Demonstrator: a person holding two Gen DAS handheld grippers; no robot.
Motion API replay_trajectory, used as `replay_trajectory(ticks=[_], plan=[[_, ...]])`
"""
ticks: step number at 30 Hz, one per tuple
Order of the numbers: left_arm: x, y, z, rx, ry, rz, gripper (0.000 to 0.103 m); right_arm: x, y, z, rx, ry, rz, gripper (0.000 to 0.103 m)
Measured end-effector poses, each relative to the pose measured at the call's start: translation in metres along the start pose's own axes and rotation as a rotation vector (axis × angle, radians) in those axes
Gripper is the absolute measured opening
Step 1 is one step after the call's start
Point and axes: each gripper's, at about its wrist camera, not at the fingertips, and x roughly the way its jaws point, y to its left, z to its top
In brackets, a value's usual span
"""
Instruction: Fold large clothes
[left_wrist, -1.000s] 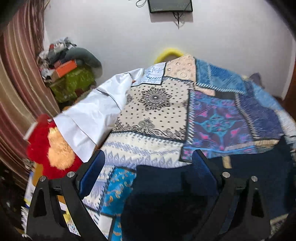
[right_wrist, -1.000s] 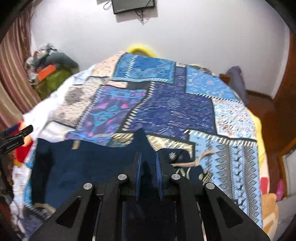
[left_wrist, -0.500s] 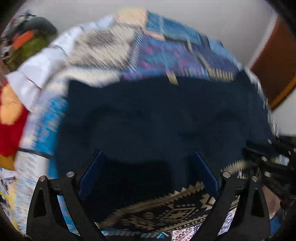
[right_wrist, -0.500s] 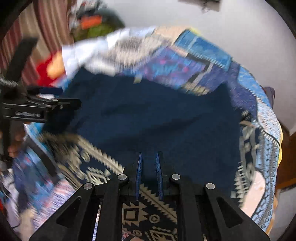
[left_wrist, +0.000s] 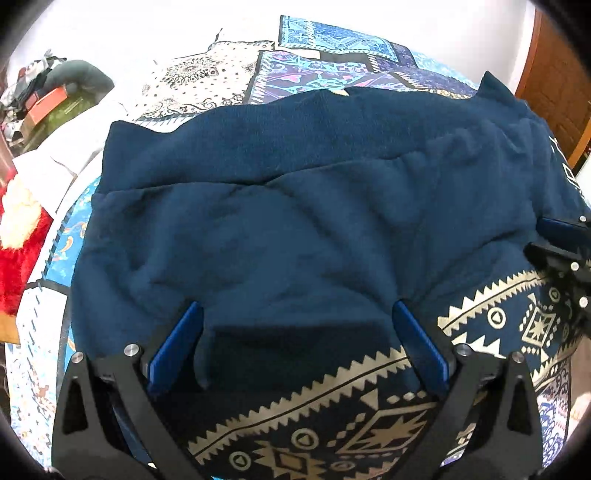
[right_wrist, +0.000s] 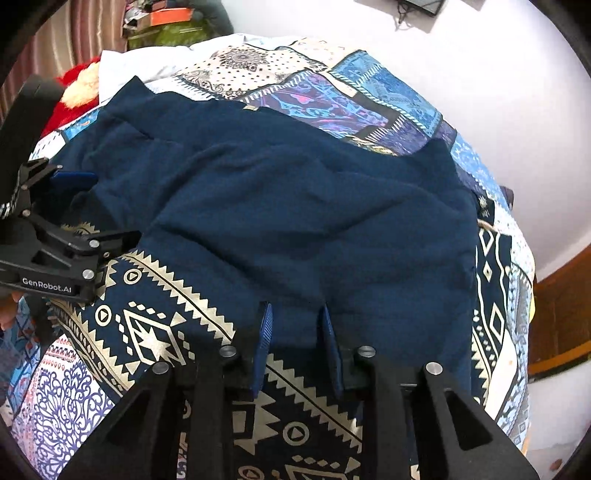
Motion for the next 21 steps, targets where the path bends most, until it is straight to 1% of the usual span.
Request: replay_trajectory(ticks=[2,3,4,5,6,7,8,9,10,11,12,13,14,15,16,17,18,19,21], plan=[[-0.002,0.002,-0.001,0.002,0.001,0.006,0.103,-0.002,-0.002,-0.002,0.004,0.001,-0.011,0.023],[-0.003,0.003,-0.002,0.006,-0.001,0.012,0.103,-0.004,-0.003,-0.004,0.003,0.002,-0.032,0.023],[-0.005,0.004,-0.003,0.011,-0.003,0.016,0.103,-0.004,-0.006,-0.005,0.002,0.006,-0.052,0.028],[-0.008,0.006,-0.005,0.014,-0.007,0.017,0.103,-0.005,-0.009,-0.008,0.003,0.010,-0.064,0.047],[-0.010,0.009,-0.007,0.013,-0.009,0.016,0.103,-0.006,-0.015,-0.012,0.010,0.008,-0.100,0.063],[-0.012,0.012,-0.010,0.009,-0.010,0.013,0.103,-0.007,-0.022,-0.016,0.017,0.002,-0.142,0.093],[-0.015,0.016,-0.013,0.003,-0.010,0.015,0.103,-0.007,-0.031,-0.020,0.030,-0.005,-0.172,0.102],[-0.017,0.020,-0.015,-0.002,-0.009,0.022,0.103,-0.006,-0.045,-0.028,0.062,0.002,-0.162,0.102],[-0.018,0.025,-0.018,-0.008,-0.009,0.029,0.103,-0.005,-0.055,-0.033,0.092,0.015,-0.129,0.102],[-0.020,0.031,-0.022,-0.017,-0.007,0.025,0.103,-0.004,-0.073,-0.042,0.155,0.031,-0.077,0.102],[-0.023,0.039,-0.026,-0.029,-0.004,0.039,0.103,-0.002,-0.087,-0.047,0.200,0.048,-0.053,0.102],[-0.024,0.044,-0.031,-0.031,-0.001,0.080,0.103,-0.001,-0.097,-0.054,0.242,0.060,-0.004,0.102],[-0.023,0.050,-0.036,-0.022,0.013,0.139,0.103,0.000,-0.106,-0.060,0.284,0.075,0.043,0.102],[-0.023,0.055,-0.042,0.003,0.020,0.155,0.103,0.001,-0.115,-0.067,0.332,0.090,0.066,0.102],[-0.027,0.056,-0.046,0.026,0.008,0.159,0.103,-0.002,-0.123,-0.073,0.362,0.081,0.071,0.103],[-0.031,0.056,-0.051,0.054,0.002,0.210,0.103,-0.006,-0.126,-0.077,0.364,0.077,0.061,0.102],[-0.029,0.059,-0.055,0.079,0.032,0.271,0.103,-0.009,-0.129,-0.080,0.364,0.075,0.045,0.102],[-0.029,0.062,-0.059,0.092,0.048,0.297,0.103,-0.012,-0.130,-0.082,0.366,0.076,0.036,0.102],[-0.036,0.068,-0.070,0.113,0.034,0.323,0.103,-0.017,-0.133,-0.088,0.369,0.079,0.024,0.102]])
